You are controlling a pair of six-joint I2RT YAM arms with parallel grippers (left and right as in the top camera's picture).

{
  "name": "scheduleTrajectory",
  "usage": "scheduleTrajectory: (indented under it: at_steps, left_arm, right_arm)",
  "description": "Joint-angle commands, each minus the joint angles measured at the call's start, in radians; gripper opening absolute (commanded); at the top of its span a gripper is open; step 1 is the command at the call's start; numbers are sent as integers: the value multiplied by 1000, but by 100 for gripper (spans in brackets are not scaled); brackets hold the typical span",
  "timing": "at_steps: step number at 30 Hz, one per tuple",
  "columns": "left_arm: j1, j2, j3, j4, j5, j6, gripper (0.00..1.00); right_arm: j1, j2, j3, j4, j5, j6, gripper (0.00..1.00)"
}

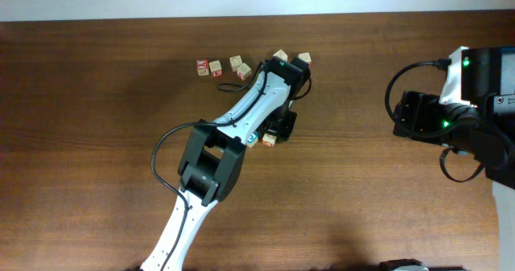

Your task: Rotate 4 blocks

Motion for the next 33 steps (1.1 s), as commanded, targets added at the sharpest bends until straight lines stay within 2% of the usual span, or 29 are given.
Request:
scheduleTrajectory:
  at_steps: [1,6,8,11,16,21,22,23,24,25,27,31,33]
  left_arm:
    - [16,-23,63,-44,-17,-1,60]
    - [49,-99,359,-131,-55,30,67]
    - [74,-117,466,-142,-126,30,71]
    - [138,-117,516,-103,-212,29,73]
    - [245,-113,480,71,-252,29,70]
    - [280,-103,268,362,-252,-21,68]
    - [283,-103,229,402,-252,-20,68]
    - [291,-103,180,444,-251,-14,75]
    - [311,-103,130,486,-251,0,80]
    - [328,-103,105,503,-251,16,81]
    - [387,-103,60,554,-250,50,82]
    - [448,-88,28,652,-217,211,81]
    - [477,-40,28,669,-216,224,81]
  right_arm:
    - [-4,-1,3,3,16,3,84]
    - [-4,-1,3,11,16,3,84]
    - [-4,-1,3,11,15,3,85]
    - [-4,6,3,10,15,3,84]
    - [-4,9,3,10,16,0,84]
    - [-4,35,3,14,16,0,85]
    - [-4,40,3,14,15,0,85]
    - [-4,49,3,13,15,0,85]
    - [-4,58,3,13,15,0,85]
    - [-4,64,3,14,15,0,85]
    - [-4,84,3,14,15,0,85]
    - [-4,92,3,13,15,0,85]
    - [-4,92,3,7,15,0,85]
